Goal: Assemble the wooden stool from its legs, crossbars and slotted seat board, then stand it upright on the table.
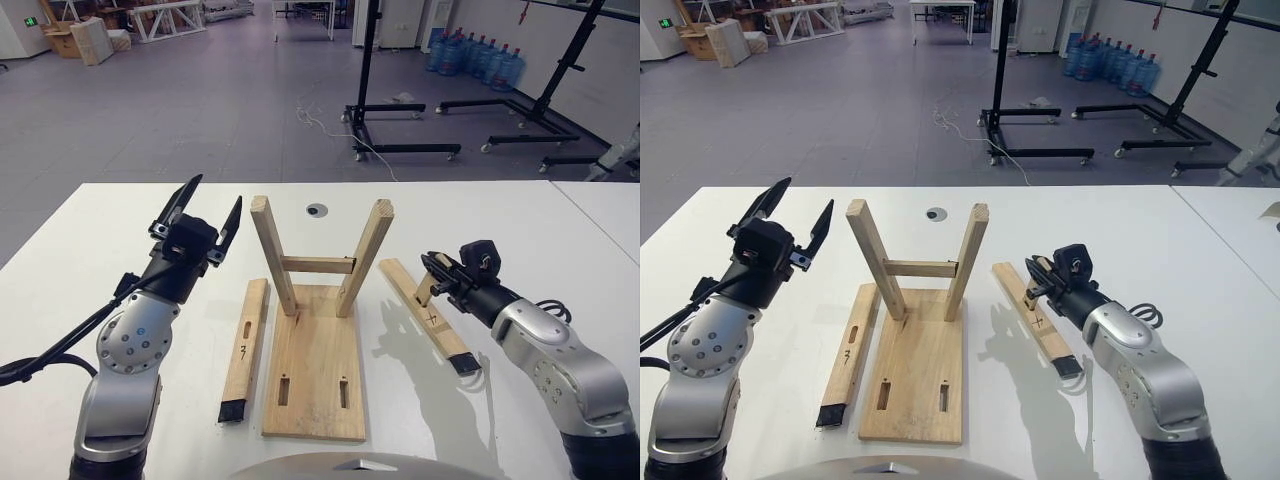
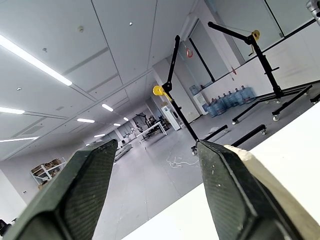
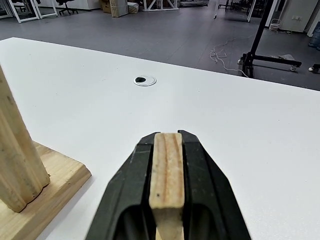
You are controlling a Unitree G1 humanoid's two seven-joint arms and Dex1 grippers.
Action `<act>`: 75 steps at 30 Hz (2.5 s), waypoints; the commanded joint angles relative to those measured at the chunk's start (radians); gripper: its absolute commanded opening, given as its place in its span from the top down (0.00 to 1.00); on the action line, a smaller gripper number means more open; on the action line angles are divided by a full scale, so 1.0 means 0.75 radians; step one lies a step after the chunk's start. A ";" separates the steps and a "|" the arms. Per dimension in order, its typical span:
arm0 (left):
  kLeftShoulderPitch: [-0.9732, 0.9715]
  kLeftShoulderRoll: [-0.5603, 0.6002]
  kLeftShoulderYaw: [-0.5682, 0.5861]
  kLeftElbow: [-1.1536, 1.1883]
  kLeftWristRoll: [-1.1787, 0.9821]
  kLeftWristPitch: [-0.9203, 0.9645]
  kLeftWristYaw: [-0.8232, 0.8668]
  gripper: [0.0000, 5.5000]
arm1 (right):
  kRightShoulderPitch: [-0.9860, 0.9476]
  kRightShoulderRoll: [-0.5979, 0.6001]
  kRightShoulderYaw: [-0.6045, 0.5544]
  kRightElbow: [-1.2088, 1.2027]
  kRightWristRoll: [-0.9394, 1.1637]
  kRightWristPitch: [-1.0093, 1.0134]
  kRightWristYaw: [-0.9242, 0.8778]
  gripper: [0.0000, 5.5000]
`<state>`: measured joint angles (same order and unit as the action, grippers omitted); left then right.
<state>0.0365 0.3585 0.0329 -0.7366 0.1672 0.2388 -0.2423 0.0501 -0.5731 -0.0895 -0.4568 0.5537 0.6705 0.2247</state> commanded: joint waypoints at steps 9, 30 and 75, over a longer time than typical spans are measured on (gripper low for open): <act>0.019 0.021 0.029 0.040 0.018 -0.058 -0.004 0.47 | 0.023 0.054 -0.023 0.057 -0.090 -0.026 0.072 0.64; 0.028 0.024 0.079 0.048 0.042 -0.081 0.008 0.47 | -0.410 0.118 -0.166 0.097 -0.011 -0.011 0.114 0.31; 0.138 -0.025 0.028 0.078 0.037 -0.130 0.006 0.47 | 0.063 -0.053 -0.260 0.237 -0.057 -0.041 0.528 0.31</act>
<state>0.1269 0.3491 0.0684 -0.6642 0.1822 0.1287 -0.2448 0.0517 -0.5855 -0.3038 -0.2806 0.5150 0.6520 0.5711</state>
